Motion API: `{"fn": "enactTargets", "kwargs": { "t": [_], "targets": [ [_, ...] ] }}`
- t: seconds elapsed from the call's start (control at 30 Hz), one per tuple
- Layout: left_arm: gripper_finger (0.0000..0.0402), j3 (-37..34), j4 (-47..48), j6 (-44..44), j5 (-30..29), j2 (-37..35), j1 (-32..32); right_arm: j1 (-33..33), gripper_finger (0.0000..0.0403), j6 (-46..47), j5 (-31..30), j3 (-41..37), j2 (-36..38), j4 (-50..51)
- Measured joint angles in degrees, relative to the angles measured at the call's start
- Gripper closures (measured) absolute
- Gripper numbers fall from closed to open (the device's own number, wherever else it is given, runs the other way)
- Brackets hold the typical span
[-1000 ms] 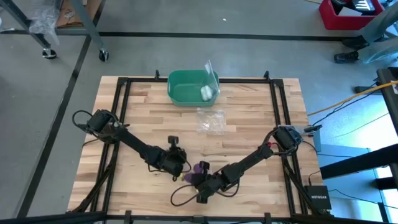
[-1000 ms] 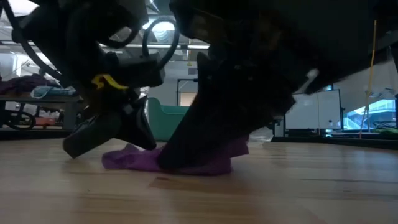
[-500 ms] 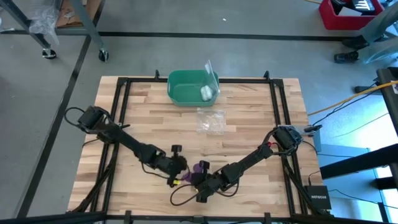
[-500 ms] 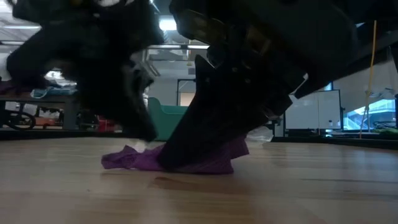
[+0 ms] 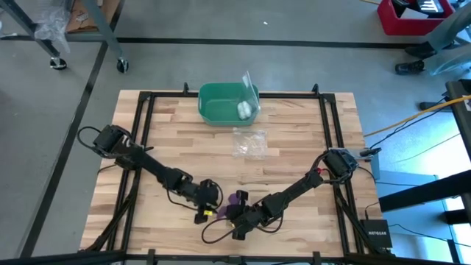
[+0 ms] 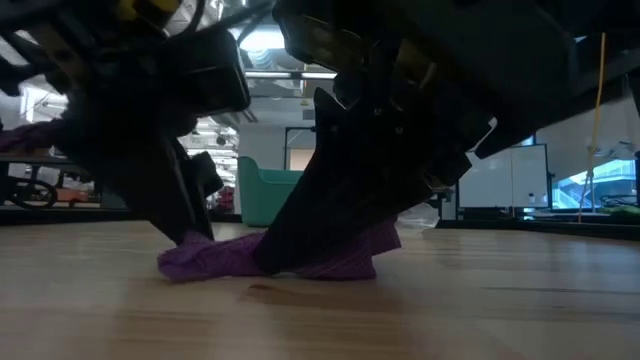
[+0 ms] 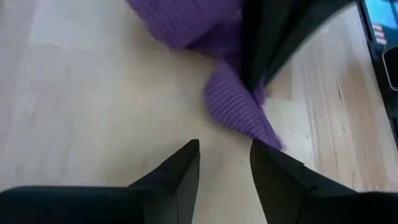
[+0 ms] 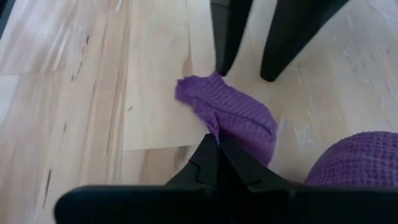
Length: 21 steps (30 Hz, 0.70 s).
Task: Roll bandage
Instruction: Roll the violet bandage
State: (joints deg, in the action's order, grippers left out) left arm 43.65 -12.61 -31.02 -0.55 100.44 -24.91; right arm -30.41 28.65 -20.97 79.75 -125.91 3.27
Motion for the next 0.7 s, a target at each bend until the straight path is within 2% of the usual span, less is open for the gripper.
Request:
{"fn": "enactTargets", "kwargs": {
  "t": [0.43, 0.5, 0.6, 0.7],
  "targets": [
    [0.0279, -0.2, 0.1, -3.4, 9.8, 0.0, 1.7, 0.0, 0.0398, -0.4, 0.0, 0.0, 0.0, 0.3],
    [0.0283, -0.1, 0.0, -4.9, 9.1, -0.1, 1.7, 0.0, 0.0398, -0.4, 0.0, 0.0, 0.0, 0.3],
    [0.0283, -0.1, 0.0, -7.0, 4.0, -0.1, 1.8, 0.0, 0.0398, -0.4, 0.0, 0.0, 0.0, 0.3],
    [0.0282, -0.1, -1.5, -8.1, 2.7, -0.1, 1.8, 0.0, 0.0398, -0.4, 0.0, 0.0, 0.0, 0.3]
  ]
}}
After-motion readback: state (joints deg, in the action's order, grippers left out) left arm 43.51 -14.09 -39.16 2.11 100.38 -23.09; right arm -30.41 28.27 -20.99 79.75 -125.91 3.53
